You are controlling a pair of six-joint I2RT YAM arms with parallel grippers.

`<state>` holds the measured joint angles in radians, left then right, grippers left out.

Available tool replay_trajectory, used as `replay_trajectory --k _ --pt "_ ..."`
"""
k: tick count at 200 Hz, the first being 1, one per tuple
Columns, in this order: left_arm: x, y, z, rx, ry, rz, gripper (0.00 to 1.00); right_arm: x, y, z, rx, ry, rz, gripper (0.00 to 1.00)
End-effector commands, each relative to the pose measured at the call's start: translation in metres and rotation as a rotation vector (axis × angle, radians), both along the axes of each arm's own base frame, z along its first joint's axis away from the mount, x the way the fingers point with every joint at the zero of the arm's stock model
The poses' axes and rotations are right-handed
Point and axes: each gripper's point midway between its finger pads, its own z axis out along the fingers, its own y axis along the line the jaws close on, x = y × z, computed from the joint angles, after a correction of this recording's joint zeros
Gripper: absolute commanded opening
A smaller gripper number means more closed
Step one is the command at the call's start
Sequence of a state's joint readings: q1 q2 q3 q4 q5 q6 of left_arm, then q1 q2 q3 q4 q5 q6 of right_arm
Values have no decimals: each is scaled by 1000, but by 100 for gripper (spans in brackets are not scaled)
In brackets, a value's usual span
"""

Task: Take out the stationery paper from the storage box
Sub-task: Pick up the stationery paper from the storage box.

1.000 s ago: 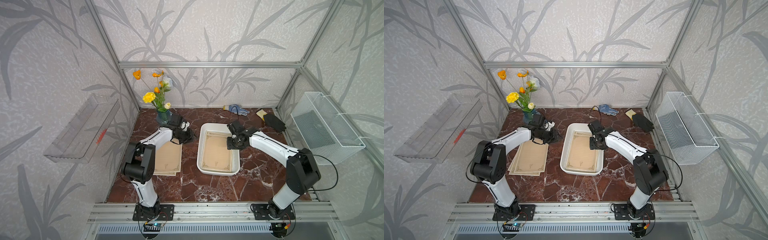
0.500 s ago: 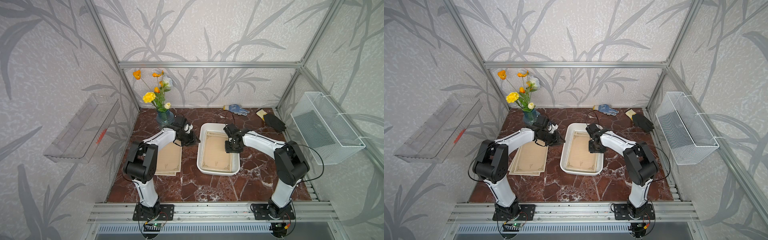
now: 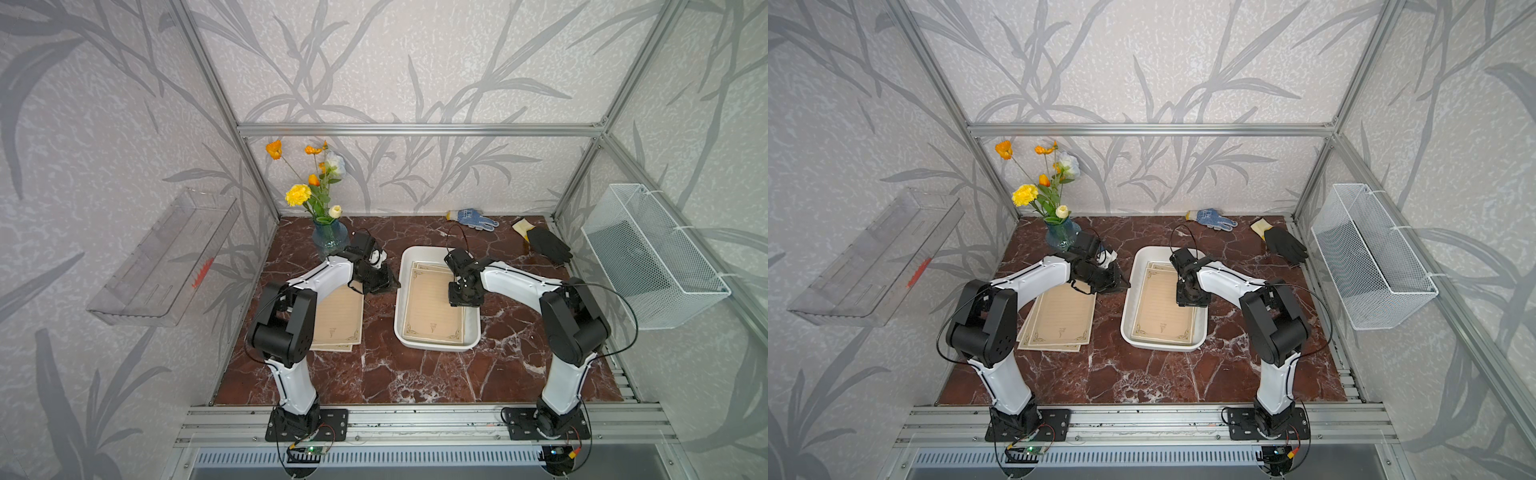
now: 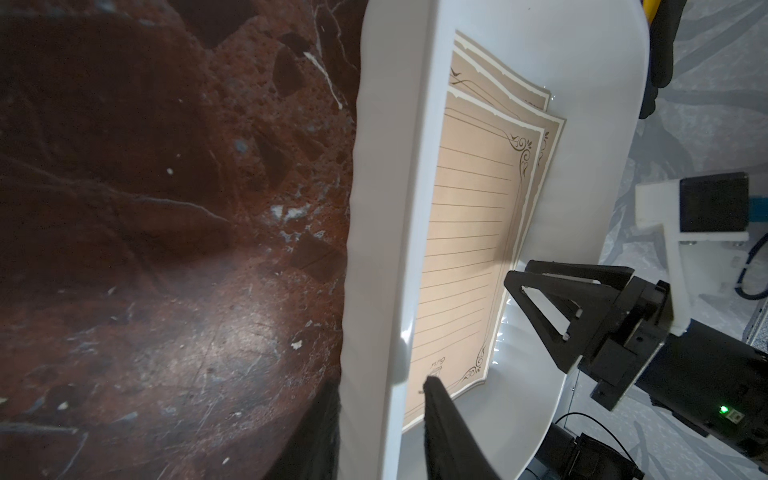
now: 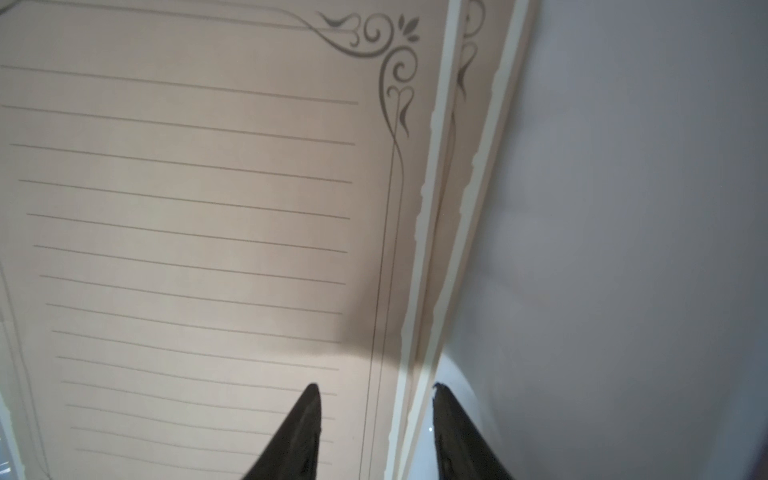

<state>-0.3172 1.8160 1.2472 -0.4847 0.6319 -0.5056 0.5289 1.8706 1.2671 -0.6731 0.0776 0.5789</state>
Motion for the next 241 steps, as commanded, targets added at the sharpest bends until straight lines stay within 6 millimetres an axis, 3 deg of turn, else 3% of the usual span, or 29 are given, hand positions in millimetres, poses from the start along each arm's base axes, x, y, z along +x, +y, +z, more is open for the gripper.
replay_trajectory --k 1,194,241 --pt "4 -4 4 11 -19 -21 34 6 -1 0 -6 -13 -25 45" --pt "0 -9 5 3 -11 -31 34 6 4 -18 53 27 -62 45" --pt "-1 -9 4 7 -10 -32 34 7 8 -7 103 -9 -91 41"
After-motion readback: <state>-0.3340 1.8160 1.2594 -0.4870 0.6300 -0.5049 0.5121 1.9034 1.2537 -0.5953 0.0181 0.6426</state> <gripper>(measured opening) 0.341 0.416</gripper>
